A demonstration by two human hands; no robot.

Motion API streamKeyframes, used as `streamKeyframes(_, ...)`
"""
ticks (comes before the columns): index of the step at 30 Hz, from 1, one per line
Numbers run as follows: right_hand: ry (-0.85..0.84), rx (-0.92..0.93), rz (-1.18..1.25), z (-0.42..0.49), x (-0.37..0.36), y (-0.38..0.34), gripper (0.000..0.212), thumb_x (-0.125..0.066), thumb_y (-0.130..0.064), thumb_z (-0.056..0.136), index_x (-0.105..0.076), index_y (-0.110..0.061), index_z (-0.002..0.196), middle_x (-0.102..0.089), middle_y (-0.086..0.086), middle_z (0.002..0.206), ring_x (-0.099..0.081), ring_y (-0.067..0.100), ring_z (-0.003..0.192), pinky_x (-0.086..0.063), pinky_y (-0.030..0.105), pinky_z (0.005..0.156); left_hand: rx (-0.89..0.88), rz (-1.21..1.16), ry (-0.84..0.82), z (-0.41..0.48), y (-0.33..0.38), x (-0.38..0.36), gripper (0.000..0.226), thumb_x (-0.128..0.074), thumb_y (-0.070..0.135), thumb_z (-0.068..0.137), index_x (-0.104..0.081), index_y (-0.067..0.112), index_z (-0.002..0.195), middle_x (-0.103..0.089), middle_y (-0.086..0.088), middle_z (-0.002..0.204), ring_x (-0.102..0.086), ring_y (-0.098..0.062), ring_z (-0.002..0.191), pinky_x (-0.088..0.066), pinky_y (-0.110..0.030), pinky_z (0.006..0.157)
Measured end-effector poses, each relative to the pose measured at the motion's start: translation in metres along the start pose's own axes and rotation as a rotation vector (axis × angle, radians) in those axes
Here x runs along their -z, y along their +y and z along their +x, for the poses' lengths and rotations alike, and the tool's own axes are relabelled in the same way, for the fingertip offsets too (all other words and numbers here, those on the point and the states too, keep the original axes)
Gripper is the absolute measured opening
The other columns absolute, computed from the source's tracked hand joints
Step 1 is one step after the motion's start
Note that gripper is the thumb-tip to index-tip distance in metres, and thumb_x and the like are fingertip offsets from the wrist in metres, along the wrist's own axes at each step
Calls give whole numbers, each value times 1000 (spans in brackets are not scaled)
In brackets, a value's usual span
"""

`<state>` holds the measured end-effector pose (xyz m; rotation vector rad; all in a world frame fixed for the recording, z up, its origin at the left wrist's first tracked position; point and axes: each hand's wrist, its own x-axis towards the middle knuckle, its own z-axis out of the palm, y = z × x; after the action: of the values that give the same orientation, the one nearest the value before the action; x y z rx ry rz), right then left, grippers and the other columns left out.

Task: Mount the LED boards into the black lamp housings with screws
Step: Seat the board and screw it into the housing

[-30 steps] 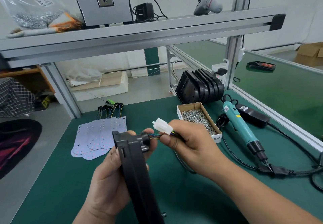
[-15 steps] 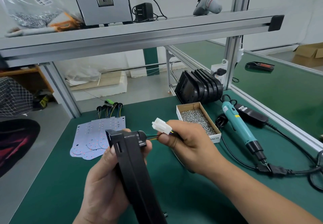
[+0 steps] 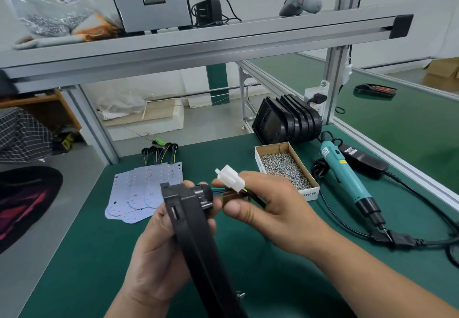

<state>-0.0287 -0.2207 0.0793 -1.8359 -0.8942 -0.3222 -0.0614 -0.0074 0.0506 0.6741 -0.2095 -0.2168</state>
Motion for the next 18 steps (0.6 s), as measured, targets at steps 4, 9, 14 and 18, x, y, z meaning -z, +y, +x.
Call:
streamKeyframes(4, -20, 60, -8, 2, 0, -2, 25, -61, -37, 103, -73, -16, 109, -64, -4, 90, -63, 21, 87, -49, 41, 78, 37, -42, -95, -2, -6, -3, 53, -88, 15, 84, -65, 3, 130, -71, -27, 124, -73, -42, 110, -58, -55, 95)
streamKeyframes(9, -1, 11, 159, 3, 10, 2, 22, -71, -19, 98, -75, -5, 114, -69, 7, 102, -67, 22, 99, -52, 36, 88, -24, 217, 51, 1, -8, -15, 57, -99, 24, 66, -72, 22, 117, -73, -13, 111, -73, -28, 90, -57, -46, 86)
streamKeyframes(14, -53, -54, 579, 2, 6, -3, 17, -67, 3, 94, -67, 1, 111, -72, 1, 92, -71, 7, 81, -55, 18, 78, 26, 253, 79, -1, -11, -25, 75, -104, 34, 55, -68, 15, 119, -64, -14, 94, -60, -26, 71, -55, -37, 64)
streamKeyframes(18, -43, -70, 731, 3, 0, -7, 19, -63, 6, 95, -65, 1, 113, -71, 3, 90, -72, 13, 78, -61, 27, 72, 49, 215, 88, 0, -13, -31, 83, -107, 30, 45, -64, 12, 113, -60, -10, 81, -56, -21, 62, -50, -34, 56)
